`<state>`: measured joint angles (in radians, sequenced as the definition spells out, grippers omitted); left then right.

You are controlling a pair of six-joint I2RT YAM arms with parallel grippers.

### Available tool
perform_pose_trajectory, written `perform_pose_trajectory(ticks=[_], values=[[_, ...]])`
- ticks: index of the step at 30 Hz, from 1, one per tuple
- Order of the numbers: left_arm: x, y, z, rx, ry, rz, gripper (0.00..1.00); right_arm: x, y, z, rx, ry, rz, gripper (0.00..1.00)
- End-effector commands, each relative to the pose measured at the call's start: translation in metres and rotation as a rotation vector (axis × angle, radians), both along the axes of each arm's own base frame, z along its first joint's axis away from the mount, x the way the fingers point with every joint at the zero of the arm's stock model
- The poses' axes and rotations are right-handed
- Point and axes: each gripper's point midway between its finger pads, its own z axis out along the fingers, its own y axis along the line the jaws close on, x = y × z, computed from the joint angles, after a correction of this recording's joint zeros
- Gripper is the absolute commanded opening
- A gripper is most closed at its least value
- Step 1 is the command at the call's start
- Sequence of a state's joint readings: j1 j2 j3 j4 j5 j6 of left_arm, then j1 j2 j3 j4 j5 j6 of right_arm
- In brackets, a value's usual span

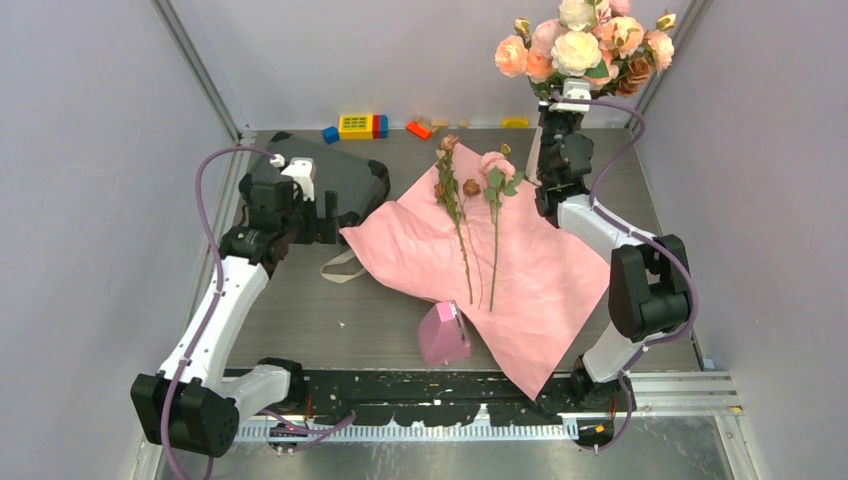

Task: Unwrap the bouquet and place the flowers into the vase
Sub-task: Insert the fake flower into the vase.

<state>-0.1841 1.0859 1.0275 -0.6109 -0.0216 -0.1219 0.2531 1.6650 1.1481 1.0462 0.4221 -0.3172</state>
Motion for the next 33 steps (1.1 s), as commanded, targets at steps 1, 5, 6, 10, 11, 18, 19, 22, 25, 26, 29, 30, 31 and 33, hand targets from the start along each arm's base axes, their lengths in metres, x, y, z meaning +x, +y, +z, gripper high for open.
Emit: perform_pose_trajectory(ticks=[1, 5, 6, 10, 11, 18, 19, 22, 25, 26, 29, 30, 31, 33], values=[[0.002, -0.002, 0.012, -0.009, -0.055, -0.016, 0.97, 0.002, -0.007, -0.034, 0.038, 0.086, -0.032, 0.0], [0.002, -0.003, 0.013, -0.01, -0.056, -0.017, 0.97, 0.002, -0.008, -0.038, 0.032, 0.095, -0.037, 0.0], [0.002, -0.002, 0.013, -0.01, -0.057, -0.016, 0.97, 0.002, -0.008, -0.039, 0.03, 0.098, -0.038, 0.0], [0.001, -0.002, 0.013, -0.009, -0.059, -0.015, 0.97, 0.001, -0.008, -0.039, 0.029, 0.098, -0.04, 0.03], [0.001, -0.002, 0.013, -0.008, -0.059, -0.016, 0.97, 0.001, -0.008, -0.039, 0.029, 0.098, -0.04, 0.05], [0.001, -0.001, 0.015, -0.01, -0.064, -0.014, 0.97, -0.003, -0.009, -0.037, 0.031, 0.094, -0.04, 0.22], [0.0, -0.002, 0.015, -0.011, -0.063, -0.016, 0.97, -0.003, -0.009, -0.037, 0.03, 0.095, -0.04, 0.23], [0.0, -0.001, 0.015, -0.01, -0.065, -0.013, 0.97, -0.004, -0.01, -0.037, 0.03, 0.095, -0.042, 0.31], [0.0, -0.001, 0.015, -0.01, -0.066, -0.014, 0.97, -0.005, -0.01, -0.038, 0.032, 0.096, -0.044, 0.35], [0.0, -0.001, 0.016, -0.01, -0.069, -0.013, 0.97, -0.005, -0.01, -0.037, 0.032, 0.095, -0.043, 0.37], [0.0, -0.002, 0.016, -0.011, -0.069, -0.014, 0.97, -0.007, -0.01, -0.038, 0.034, 0.094, -0.041, 0.45], [0.0, -0.002, 0.016, -0.01, -0.069, -0.014, 0.97, -0.007, -0.01, -0.038, 0.034, 0.093, -0.04, 0.48], [0.0, -0.001, 0.016, -0.011, -0.069, -0.014, 0.97, -0.008, -0.011, -0.038, 0.035, 0.094, -0.04, 0.52], [0.0, -0.001, 0.016, -0.01, -0.07, -0.014, 0.97, -0.009, -0.01, -0.038, 0.033, 0.095, -0.037, 0.58]])
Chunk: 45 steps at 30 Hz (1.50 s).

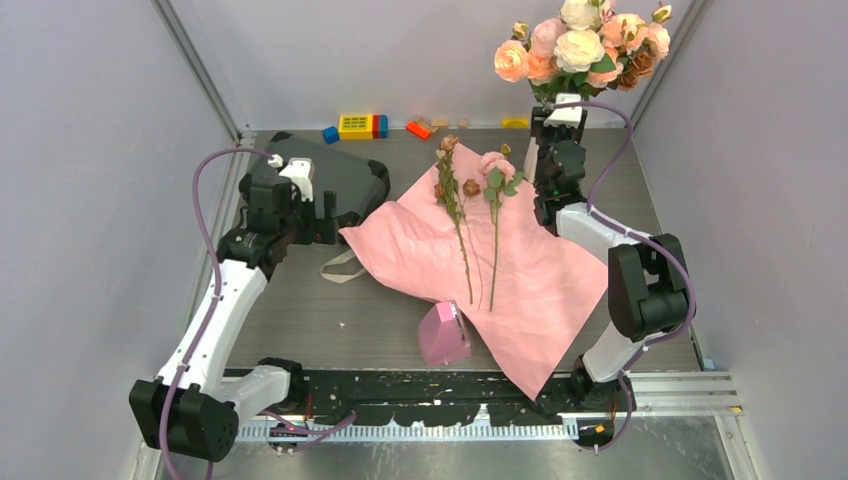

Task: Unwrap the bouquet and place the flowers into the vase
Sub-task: Insert the fake flower into the vase, then pick up the fake flower from the wrapping paper.

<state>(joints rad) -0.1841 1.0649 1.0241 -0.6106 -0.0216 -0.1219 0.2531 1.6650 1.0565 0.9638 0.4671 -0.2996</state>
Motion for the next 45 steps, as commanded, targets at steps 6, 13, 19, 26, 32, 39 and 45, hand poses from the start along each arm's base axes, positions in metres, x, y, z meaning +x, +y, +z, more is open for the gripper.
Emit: perform_pose_trajectory(ticks=[6, 13, 19, 26, 32, 39, 45], values=[[0.002, -0.001, 0.012, -0.006, -0.055, -0.011, 0.97, -0.018, -0.006, 0.024, 0.027, -0.066, -0.02, 0.7], [0.001, 0.0, 0.014, -0.007, -0.065, -0.008, 0.97, -0.039, -0.009, 0.019, 0.007, -0.006, -0.06, 0.72], [0.0, -0.003, 0.013, -0.016, -0.061, -0.014, 0.97, -0.071, -0.015, 0.03, 0.047, -0.012, -0.064, 0.78], [0.0, -0.001, 0.016, -0.022, -0.083, -0.004, 0.97, -0.108, -0.033, 0.041, 0.097, 0.025, -0.1, 0.79], [0.0, -0.006, 0.015, -0.048, -0.084, -0.015, 0.96, -0.133, -0.031, 0.041, 0.25, 0.105, -0.046, 0.79], [0.001, -0.011, 0.012, -0.063, -0.07, -0.031, 0.96, -0.136, 0.012, -0.015, 0.397, 0.399, 0.137, 0.83], [0.002, -0.01, 0.008, -0.057, -0.056, -0.031, 0.96, -0.134, 0.048, -0.079, 0.553, 0.592, 0.24, 0.83]])
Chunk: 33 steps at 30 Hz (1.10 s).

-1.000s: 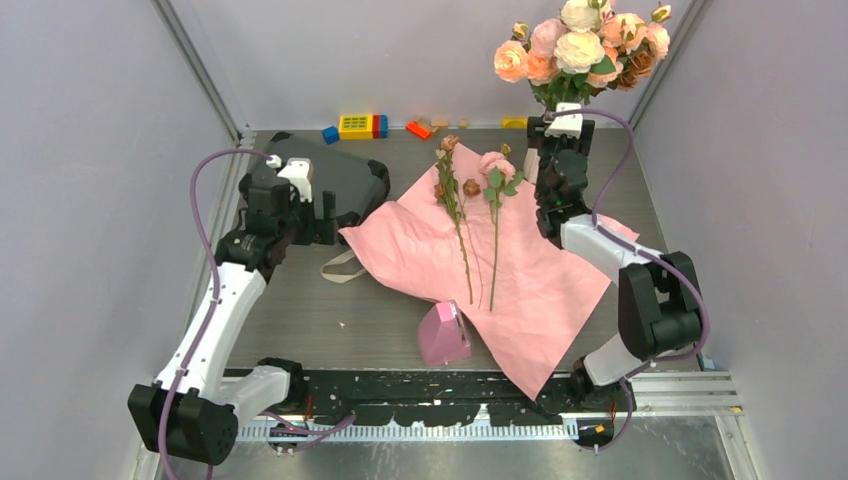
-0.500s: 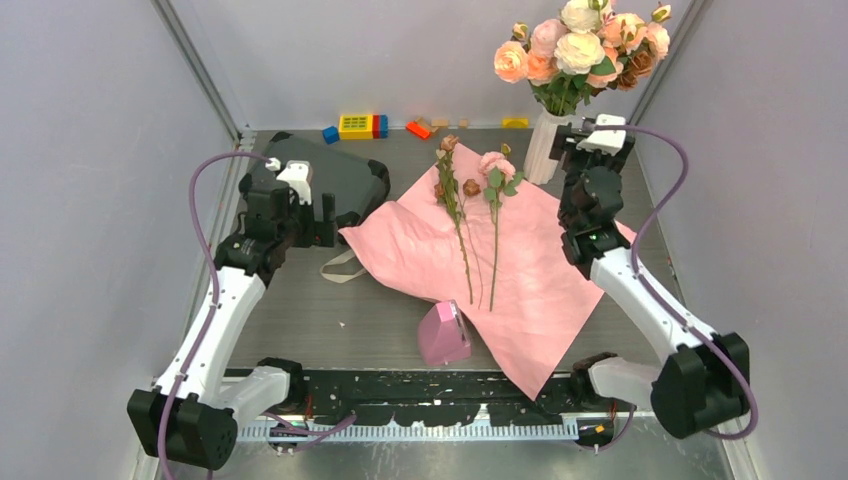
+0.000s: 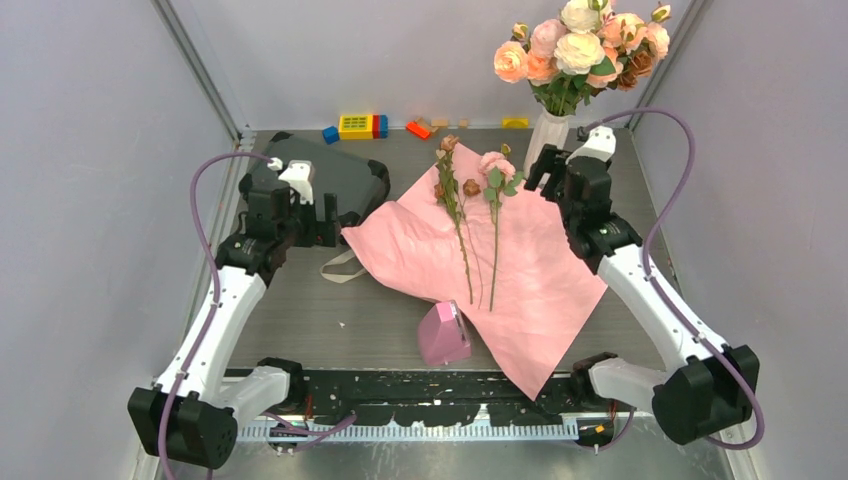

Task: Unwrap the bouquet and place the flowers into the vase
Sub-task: Pick up the fake flower from the wrapping paper.

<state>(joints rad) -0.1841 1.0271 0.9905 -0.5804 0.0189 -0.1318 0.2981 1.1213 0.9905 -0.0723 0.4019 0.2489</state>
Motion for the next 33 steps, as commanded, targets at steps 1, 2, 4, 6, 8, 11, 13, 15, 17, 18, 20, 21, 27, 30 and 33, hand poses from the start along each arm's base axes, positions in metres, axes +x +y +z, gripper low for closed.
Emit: perform_pose_trajectory(ticks=[1, 2, 4, 6, 8, 11, 13, 15, 17, 18, 20, 21, 27, 30, 33], values=[[0.006, -0.003, 0.005, -0.018, -0.025, -0.003, 0.96, -0.005, 0.037, -0.054, 0.193, 0.172, 0.104, 0.83], [0.006, -0.003, 0.004, -0.017, -0.022, -0.002, 0.96, -0.002, 0.041, -0.066, 0.227, 0.196, 0.1, 0.83], [0.007, -0.003, 0.003, -0.015, -0.019, -0.003, 0.96, 0.004, 0.051, -0.082, 0.269, 0.229, 0.116, 0.81], [0.007, -0.003, 0.003, -0.014, -0.018, -0.002, 0.96, 0.011, 0.062, -0.099, 0.298, 0.271, 0.143, 0.79], [0.007, -0.003, 0.004, -0.011, -0.019, 0.0, 0.95, 0.019, 0.069, -0.115, 0.308, 0.318, 0.149, 0.76], [0.007, -0.001, 0.006, -0.007, -0.033, 0.004, 0.95, 0.03, 0.069, -0.138, 0.294, 0.365, 0.12, 0.74], [0.007, 0.0, 0.006, -0.001, -0.035, 0.008, 0.95, 0.037, 0.067, -0.152, 0.274, 0.369, 0.1, 0.74], [0.007, 0.001, 0.004, 0.002, -0.031, 0.008, 0.95, 0.046, 0.066, -0.164, 0.245, 0.381, 0.095, 0.74], [0.008, 0.001, 0.004, 0.004, -0.028, 0.006, 0.95, 0.053, 0.067, -0.177, 0.215, 0.406, 0.094, 0.72], [0.008, 0.001, 0.003, 0.004, -0.027, 0.006, 0.95, 0.057, 0.069, -0.184, 0.207, 0.422, 0.096, 0.71], [0.008, 0.001, 0.003, 0.006, -0.026, 0.005, 0.95, 0.064, 0.073, -0.191, 0.188, 0.437, 0.108, 0.69], [0.008, 0.003, 0.003, 0.015, -0.028, 0.015, 0.95, 0.066, 0.074, -0.193, 0.177, 0.441, 0.114, 0.69], [0.009, 0.007, 0.003, 0.029, -0.031, 0.033, 0.95, 0.083, 0.088, -0.21, 0.146, 0.47, 0.142, 0.66], [0.009, 0.006, 0.002, 0.026, -0.03, 0.029, 0.95, 0.091, 0.094, -0.208, 0.089, 0.451, 0.122, 0.61], [0.009, 0.006, 0.003, 0.025, -0.032, 0.029, 0.95, 0.096, 0.095, -0.213, 0.026, 0.457, 0.077, 0.56]])
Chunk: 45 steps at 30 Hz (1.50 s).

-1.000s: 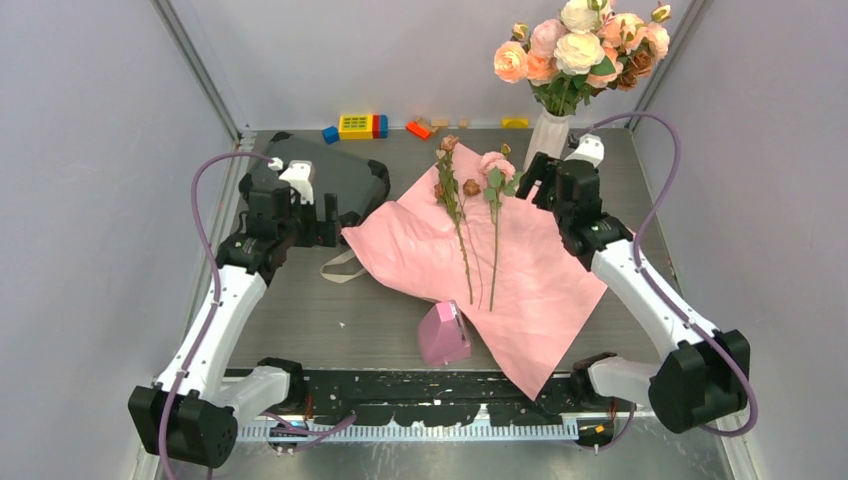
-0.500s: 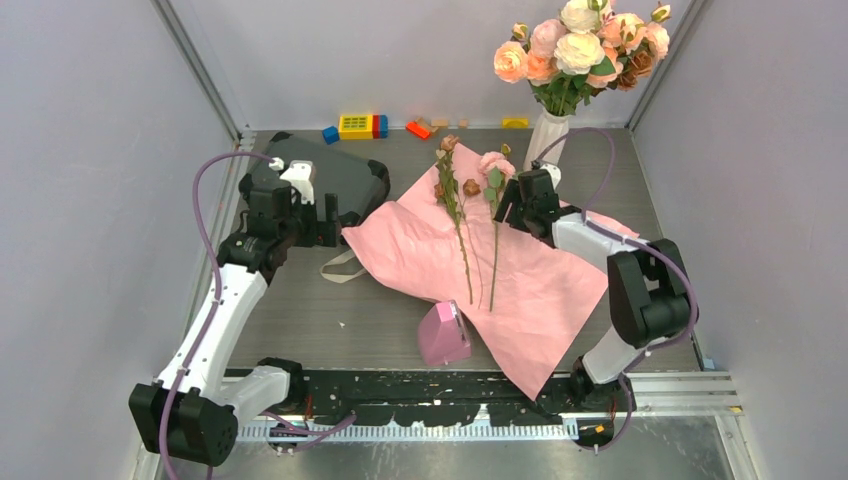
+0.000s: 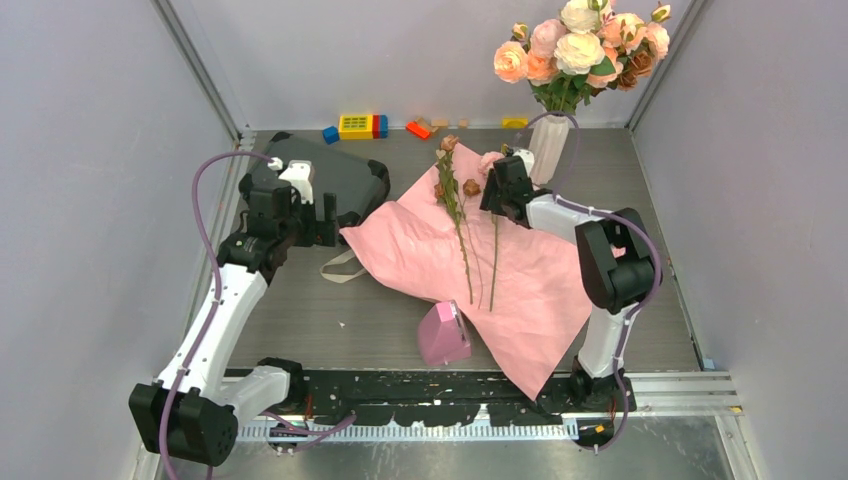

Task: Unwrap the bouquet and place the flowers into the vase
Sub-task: Pick up the fake flower from the wrapping paper.

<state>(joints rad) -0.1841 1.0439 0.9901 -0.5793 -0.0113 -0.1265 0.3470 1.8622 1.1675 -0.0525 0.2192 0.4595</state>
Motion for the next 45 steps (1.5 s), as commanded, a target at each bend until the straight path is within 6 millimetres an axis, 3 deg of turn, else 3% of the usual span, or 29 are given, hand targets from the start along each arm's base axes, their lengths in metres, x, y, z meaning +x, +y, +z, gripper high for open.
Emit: perform_pose_trajectory(ticks=[1, 7, 16, 33, 45], values=[[0.006, 0.001, 0.008, 0.001, -0.043, 0.006, 0.95, 0.022, 0.007, 0.018, -0.095, -0.08, -0.029, 0.55], [0.005, 0.002, 0.009, 0.004, -0.049, 0.01, 0.95, 0.024, 0.001, 0.012, -0.258, -0.082, -0.078, 0.51], [0.005, 0.002, 0.011, 0.006, -0.054, 0.009, 0.95, 0.023, -0.004, 0.006, -0.365, -0.072, -0.087, 0.51], [0.004, 0.003, 0.013, 0.005, -0.062, 0.011, 0.95, 0.032, -0.001, -0.012, -0.436, -0.021, -0.057, 0.51], [0.003, 0.003, 0.014, 0.006, -0.066, 0.014, 0.95, 0.03, -0.003, -0.019, -0.476, -0.012, -0.063, 0.39]])
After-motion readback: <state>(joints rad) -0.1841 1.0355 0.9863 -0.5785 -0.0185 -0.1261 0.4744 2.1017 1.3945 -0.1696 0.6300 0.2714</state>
